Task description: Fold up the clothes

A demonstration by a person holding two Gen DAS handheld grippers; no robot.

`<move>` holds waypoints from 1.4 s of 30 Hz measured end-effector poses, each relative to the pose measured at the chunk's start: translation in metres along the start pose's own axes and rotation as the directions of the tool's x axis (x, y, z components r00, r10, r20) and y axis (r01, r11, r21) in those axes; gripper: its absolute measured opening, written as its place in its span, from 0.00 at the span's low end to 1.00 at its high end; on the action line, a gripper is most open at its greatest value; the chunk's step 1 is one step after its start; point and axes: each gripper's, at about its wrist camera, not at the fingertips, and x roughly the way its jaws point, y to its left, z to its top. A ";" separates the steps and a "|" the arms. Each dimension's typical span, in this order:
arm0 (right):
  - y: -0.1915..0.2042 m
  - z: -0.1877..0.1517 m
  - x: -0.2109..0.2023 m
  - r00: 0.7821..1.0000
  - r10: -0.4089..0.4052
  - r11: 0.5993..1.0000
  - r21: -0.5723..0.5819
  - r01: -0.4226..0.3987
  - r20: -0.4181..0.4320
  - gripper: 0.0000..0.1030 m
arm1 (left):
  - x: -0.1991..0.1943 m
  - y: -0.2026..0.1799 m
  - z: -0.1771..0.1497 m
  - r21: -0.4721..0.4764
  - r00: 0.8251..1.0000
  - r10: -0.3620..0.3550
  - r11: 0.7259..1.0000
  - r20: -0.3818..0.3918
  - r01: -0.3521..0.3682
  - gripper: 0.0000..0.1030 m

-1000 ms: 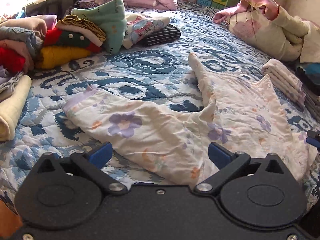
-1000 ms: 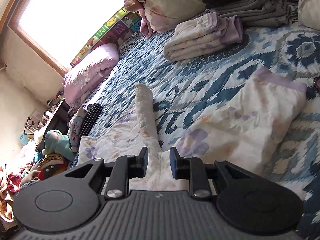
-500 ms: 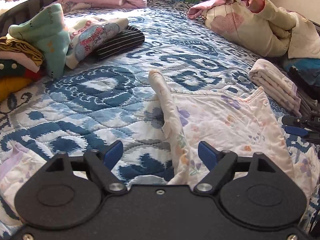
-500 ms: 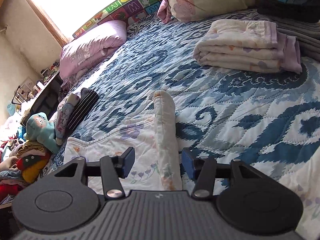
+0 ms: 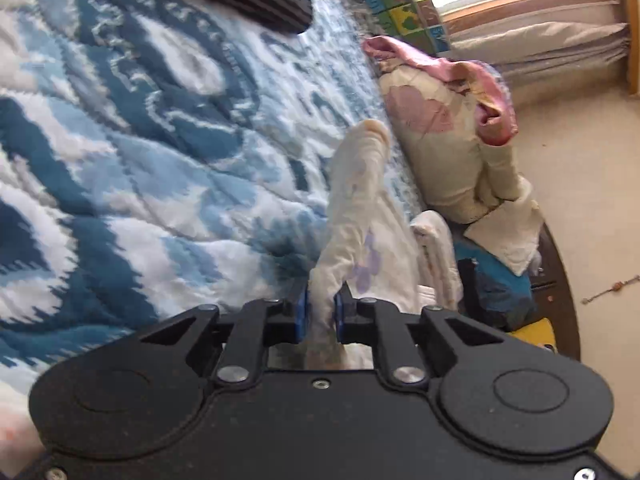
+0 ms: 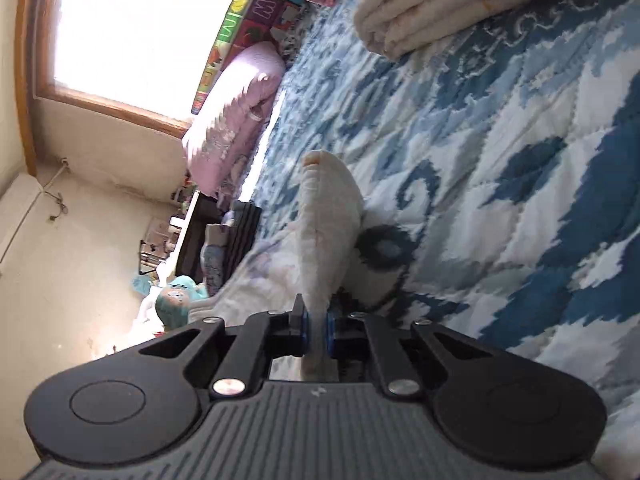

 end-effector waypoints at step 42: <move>0.040 0.005 0.038 0.975 -0.194 0.929 -0.299 0.218 0.107 0.26 | 0.145 -0.175 0.044 0.535 0.975 0.173 0.841 -0.138 -0.074 0.33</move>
